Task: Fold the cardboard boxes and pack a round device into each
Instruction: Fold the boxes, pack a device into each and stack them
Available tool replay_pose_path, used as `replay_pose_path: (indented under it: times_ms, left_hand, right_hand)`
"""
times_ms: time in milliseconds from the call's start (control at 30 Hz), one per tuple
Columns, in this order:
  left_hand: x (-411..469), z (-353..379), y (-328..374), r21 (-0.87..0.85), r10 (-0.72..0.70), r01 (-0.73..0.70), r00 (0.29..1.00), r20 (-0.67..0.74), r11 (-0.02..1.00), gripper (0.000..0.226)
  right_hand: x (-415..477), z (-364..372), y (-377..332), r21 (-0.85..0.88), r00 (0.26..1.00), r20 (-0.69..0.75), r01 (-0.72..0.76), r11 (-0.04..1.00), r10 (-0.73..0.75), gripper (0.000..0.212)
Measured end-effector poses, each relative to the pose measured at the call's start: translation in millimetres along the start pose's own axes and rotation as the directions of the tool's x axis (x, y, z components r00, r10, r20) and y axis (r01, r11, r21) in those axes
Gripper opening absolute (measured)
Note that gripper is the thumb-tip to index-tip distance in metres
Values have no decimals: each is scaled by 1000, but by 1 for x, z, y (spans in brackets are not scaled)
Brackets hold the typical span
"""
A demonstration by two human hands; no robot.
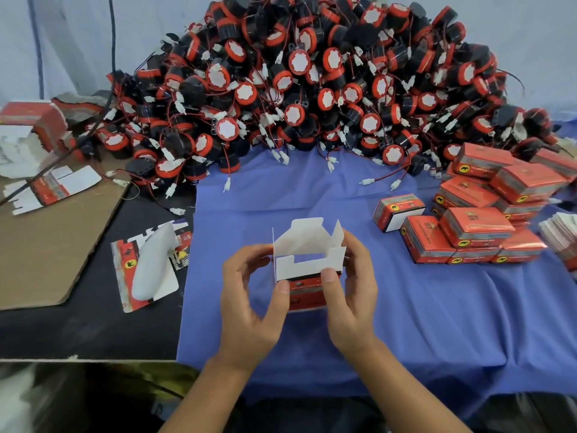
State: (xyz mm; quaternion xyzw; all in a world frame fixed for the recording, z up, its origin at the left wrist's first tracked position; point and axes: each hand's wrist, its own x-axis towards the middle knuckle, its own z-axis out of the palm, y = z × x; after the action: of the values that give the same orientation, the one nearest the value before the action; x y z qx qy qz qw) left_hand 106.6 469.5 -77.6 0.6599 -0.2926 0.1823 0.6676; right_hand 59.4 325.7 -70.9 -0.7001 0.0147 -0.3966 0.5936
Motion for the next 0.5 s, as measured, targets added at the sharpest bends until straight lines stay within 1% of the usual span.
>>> replay_pose_path:
  times_ms: [67, 133, 233, 300, 400, 500]
  left_hand:
    - [-1, -1, -1, -10, 8, -8, 1000, 12, 1000, 51]
    - [-1, -1, 0, -33, 1, 0, 1000, 21, 999, 52]
    - [2, -1, 5, -105, -46, 44, 999, -19, 994, 38]
    - [5, 0, 11, -123, -89, 80, 994, -66, 989, 32]
    - [6, 7, 21, -159, -178, 163, 980, -88, 974, 24]
    - [3, 16, 26, -160, -206, 186, 971, -120, 969, 30]
  right_hand:
    - [-5, -1, -6, 54, 999, -16, -44, 998, 45, 50]
    - [-8, 0, -14, 104, 991, -26, -130, 986, 133, 51]
    - [-8, 1, -25, 181, 975, -20, -216, 959, 223, 50]
    - [-9, 3, -31, 220, 968, -16, -242, 945, 252, 48]
    - [-10, 4, -36, 271, 951, -36, -286, 919, 306, 48]
    - [-10, 4, -40, 242, 947, -59, -294, 925, 317, 51]
